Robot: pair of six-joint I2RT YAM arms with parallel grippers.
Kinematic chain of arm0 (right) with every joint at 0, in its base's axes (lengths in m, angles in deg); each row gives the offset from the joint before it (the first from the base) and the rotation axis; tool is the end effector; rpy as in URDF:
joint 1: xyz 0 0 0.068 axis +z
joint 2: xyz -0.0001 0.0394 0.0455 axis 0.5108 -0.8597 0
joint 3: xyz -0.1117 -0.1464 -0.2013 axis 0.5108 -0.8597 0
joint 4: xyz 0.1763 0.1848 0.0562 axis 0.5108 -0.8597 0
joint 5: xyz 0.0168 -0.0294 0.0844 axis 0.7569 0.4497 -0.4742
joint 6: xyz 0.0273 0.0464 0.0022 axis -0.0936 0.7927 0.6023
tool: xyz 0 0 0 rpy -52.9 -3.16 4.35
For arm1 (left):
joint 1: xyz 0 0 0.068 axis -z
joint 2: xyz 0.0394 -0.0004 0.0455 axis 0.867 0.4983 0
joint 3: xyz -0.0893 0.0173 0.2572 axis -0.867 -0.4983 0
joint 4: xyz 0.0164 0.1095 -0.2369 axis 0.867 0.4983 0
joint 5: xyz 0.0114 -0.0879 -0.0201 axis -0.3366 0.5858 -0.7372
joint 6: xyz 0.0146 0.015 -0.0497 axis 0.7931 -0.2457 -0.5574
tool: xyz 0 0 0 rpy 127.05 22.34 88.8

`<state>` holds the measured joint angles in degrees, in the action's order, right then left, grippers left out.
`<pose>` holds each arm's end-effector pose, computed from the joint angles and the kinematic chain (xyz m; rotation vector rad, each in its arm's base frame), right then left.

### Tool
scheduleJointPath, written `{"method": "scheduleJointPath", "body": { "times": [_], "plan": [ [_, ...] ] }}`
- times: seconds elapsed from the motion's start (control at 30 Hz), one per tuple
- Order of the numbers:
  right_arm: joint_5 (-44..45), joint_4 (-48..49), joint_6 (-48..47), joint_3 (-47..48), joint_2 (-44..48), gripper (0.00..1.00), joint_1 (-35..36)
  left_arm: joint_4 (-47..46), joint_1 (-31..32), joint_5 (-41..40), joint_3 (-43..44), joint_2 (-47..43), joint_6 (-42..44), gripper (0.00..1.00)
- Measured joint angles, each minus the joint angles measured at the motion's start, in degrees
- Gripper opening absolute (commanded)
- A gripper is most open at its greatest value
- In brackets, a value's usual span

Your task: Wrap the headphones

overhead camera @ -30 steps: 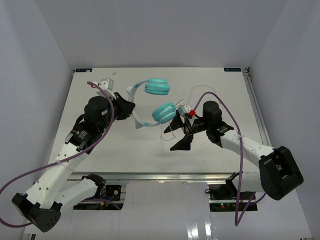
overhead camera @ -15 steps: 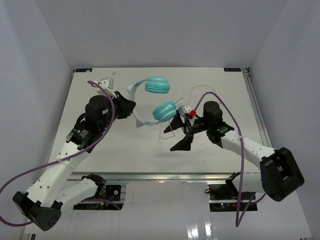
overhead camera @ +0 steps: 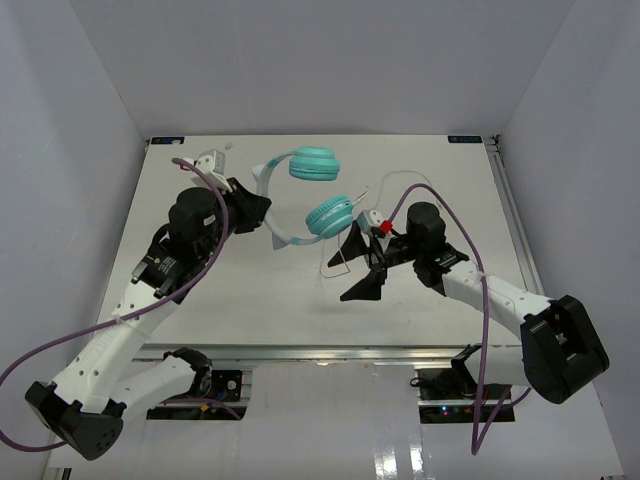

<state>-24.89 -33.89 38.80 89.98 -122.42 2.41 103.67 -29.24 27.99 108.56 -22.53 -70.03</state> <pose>0.2028 0.1728 0.2743 -1.4011 1.1324 1.4183 0.1802 -0.1031 0.3901 -0.1436 1.8846 -0.6937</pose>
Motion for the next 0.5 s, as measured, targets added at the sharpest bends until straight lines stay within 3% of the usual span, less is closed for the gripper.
{"method": "scheduleJointPath", "body": {
  "times": [0.2, 0.4, 0.5],
  "plan": [
    [0.43, 0.95, 0.70, -0.17, -0.23, 0.82, 0.00, -0.28, 0.00, -0.29, 2.89, 0.34, -0.45, 0.00],
    [0.86, 3.36, 2.99, -0.26, -1.36, 0.63, 0.00, -1.59, 0.00, -0.58, 5.83, 1.31, -1.52, 0.00],
    [1.04, 3.81, 3.62, -0.26, -1.50, 0.60, 0.00, -2.02, 0.00, -0.84, 5.91, 1.43, -2.10, 0.00]
  ]
}}
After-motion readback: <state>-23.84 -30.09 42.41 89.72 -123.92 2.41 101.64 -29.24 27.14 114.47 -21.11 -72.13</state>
